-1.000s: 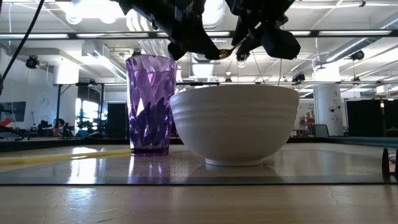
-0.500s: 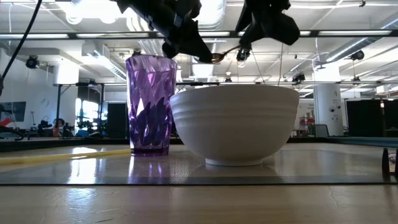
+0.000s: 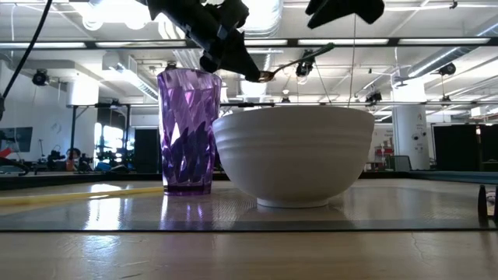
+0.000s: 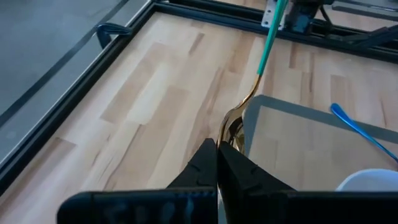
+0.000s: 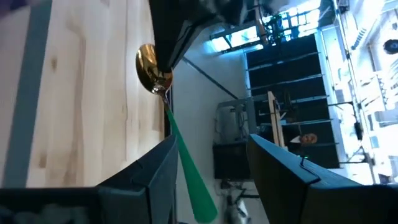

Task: Pick & Place Utensil
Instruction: Put the green spoon on the white bowl

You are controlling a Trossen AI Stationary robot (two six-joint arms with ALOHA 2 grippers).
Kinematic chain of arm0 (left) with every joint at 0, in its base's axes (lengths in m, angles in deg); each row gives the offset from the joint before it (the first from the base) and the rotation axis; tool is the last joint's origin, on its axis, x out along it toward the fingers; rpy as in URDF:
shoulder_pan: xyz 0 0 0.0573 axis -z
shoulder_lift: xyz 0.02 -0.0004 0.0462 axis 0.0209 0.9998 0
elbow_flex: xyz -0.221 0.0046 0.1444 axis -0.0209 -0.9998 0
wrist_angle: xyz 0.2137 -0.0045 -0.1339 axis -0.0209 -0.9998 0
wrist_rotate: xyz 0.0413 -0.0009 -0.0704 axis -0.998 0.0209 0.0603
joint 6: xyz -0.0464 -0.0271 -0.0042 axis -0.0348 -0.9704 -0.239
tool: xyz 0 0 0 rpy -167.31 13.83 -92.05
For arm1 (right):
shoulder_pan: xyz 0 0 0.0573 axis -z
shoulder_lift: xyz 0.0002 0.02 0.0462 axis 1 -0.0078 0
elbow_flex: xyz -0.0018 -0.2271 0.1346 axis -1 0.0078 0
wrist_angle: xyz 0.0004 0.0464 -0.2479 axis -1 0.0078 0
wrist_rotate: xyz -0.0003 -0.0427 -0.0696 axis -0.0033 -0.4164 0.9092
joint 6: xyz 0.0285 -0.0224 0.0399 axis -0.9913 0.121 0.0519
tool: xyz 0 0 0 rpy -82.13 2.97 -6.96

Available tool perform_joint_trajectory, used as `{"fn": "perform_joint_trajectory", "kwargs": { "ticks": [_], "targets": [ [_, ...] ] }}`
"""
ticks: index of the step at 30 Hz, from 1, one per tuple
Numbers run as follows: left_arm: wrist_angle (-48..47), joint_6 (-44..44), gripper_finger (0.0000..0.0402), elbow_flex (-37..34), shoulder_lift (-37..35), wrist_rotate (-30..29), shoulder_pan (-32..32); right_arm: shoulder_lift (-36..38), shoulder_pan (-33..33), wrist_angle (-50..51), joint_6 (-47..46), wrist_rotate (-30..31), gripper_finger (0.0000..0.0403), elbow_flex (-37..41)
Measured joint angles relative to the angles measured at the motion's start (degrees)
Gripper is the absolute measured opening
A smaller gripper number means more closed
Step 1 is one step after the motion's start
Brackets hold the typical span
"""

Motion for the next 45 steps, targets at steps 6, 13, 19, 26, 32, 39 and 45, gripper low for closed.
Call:
{"fn": "perform_joint_trajectory", "kwargs": {
  "ticks": [6, 13, 19, 26, 32, 39, 45],
  "targets": [
    [-0.88, 0.76, 0.0, 0.0, -1.49, -0.01, -1.25, 4.7, -1.48, 0.35, -6.61, 0.1, 0.0189, 0.02],
    [-1.3, 1.2, 0.0, 0.0, -5.4, 0.58, -1.39, 12.22, -3.01, 6.12, -23.29, -6.31, 0.0189, 0.09],
    [-1.22, 1.2, 0.0, 0.0, -8.07, 1.9, -1.31, 17.5, -3.08, 7.73, -34.71, -16.52, 0.0185, 3.11],
    [2.38, -0.13, 0.0, -1.3, -8.25, 7.37, -0.68, 20.32, -3.22, 1.2, -37.66, -16.42, 0.0176, 13.03],
    [13.54, -2.78, 0.0, -7.07, -8.17, 12.38, 0.56, 21.15, -3.22, -11.29, -36.78, -16.41, 0.0167, 21.38],
    [21.02, -2.71, 0.0, -10.62, -8.16, 12.61, 3.14, 21.13, -3.22, -29.0, -27.29, -16.41, 0.0158, 26.93],
    [28.55, -2.0, 0.0, -13.89, -8.16, 11.2, 5.44, 21.13, -3.22, -41.96, -19.36, -16.39, 0.0153, 29.18]
  ]
}}
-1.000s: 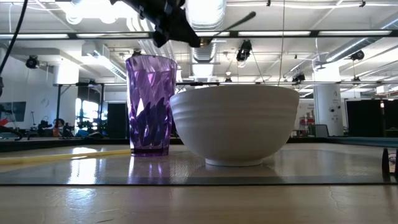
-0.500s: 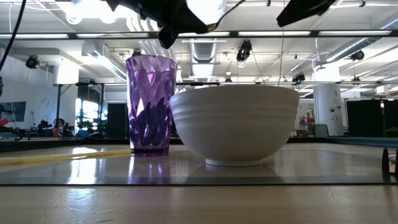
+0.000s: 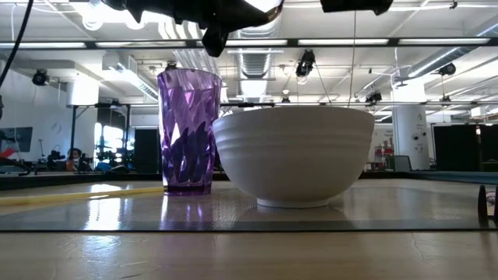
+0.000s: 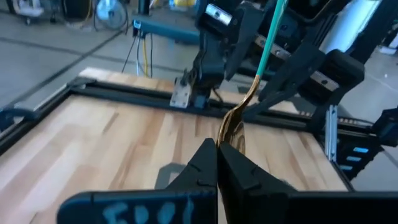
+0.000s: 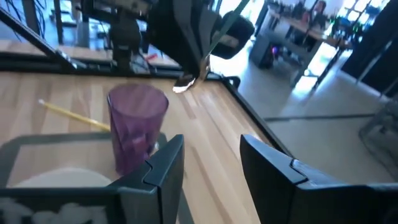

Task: Pick & Place Utensil
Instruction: Put the green spoon on the white bowl

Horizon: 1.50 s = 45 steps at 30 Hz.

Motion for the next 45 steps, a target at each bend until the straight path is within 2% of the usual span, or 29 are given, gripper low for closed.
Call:
{"fn": "perform_joint_trajectory", "kwargs": {
  "ticks": [7, 13, 33, 37, 45],
  "targets": [
    [12.31, 0.71, 0.0, -5.32, 0.0, -1.72, 1.41, 0.0, 0.0, -8.03, 6.13, -0.4, 0.0155, 0.13],
    [18.68, 1.61, 0.0, -8.42, 0.02, -2.6, 1.79, -0.04, 0.0, -14.09, 8.41, -0.59, 0.0156, 0.13],
    [18.83, 4.03, 0.0, -9.46, 0.02, -6.13, 1.85, -0.2, 0.25, -24.16, 10.85, -0.77, 0.0161, 0.2],
    [18.88, 4.15, 0.0, -9.37, 0.02, -6.18, 1.85, -0.2, 1.1, -25.38, 11.56, -3.71, 0.0154, 0.2],
    [18.81, 4.32, 0.0, -9.48, 0.02, -6.27, 1.85, -0.2, 2.86, -27.16, 11.48, -4.88, 0.0139, 0.22]
  ]
}}
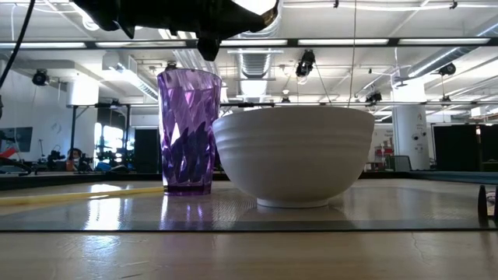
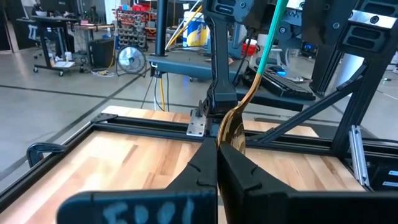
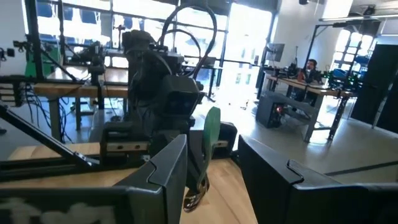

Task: Pick & Place Utensil
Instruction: Put the green spoon on the white bowl

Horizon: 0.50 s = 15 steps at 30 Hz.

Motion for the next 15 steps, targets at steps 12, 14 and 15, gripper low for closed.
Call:
{"fn": "perform_joint_trajectory", "kwargs": {
  "ticks": [12, 14, 15],
  "targets": [
    [-0.06, 0.28, 0.0, 0.0, 0.0, 0.01, 0.0, 0.0, 0.25, -0.61, -1.01, -0.11, 0.0068, 0.01],
    [-0.04, 0.26, 0.0, 0.0, 0.0, -0.06, 0.0, 0.0, 0.52, -0.59, -1.3, -0.11, 0.0045, 0.01],
    [-0.07, 0.26, 0.0, 0.0, 0.0, -0.15, -0.02, 0.0, 0.66, -0.56, -1.47, -0.12, 0.0034, 0.0]
  ]
}}
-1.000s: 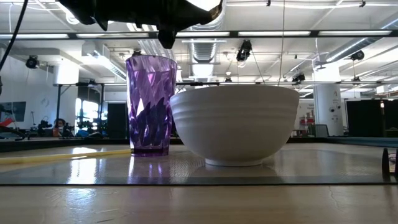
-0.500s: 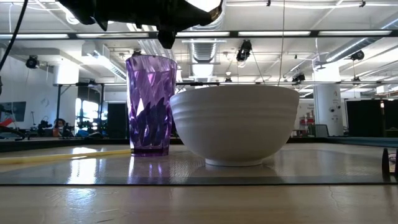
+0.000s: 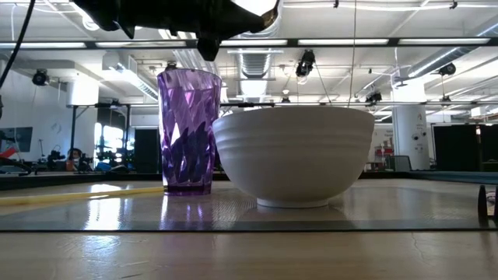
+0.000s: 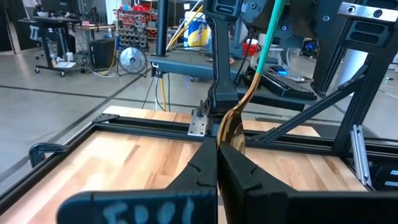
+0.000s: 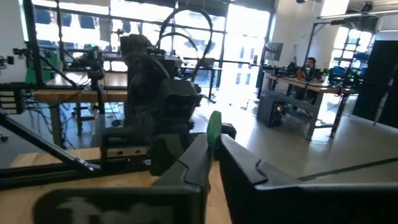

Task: Pick & Place Utensil
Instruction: Put the green spoon on the white bowl

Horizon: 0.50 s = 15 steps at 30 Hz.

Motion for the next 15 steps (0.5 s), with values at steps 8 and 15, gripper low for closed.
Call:
{"fn": "perform_joint_trajectory", "kwargs": {
  "ticks": [8, 15],
  "targets": [
    [-0.32, -0.07, 0.0, -0.02, 0.0, -0.37, -0.05, 0.07, 1.22, 0.04, -0.24, 0.08, 0.0012, 0.02],
    [-1.06, -0.11, 0.0, -0.02, 0.0, -0.12, -0.05, 0.04, 1.24, 0.19, -0.22, 0.06, 0.0011, 0.47]
  ]
}}
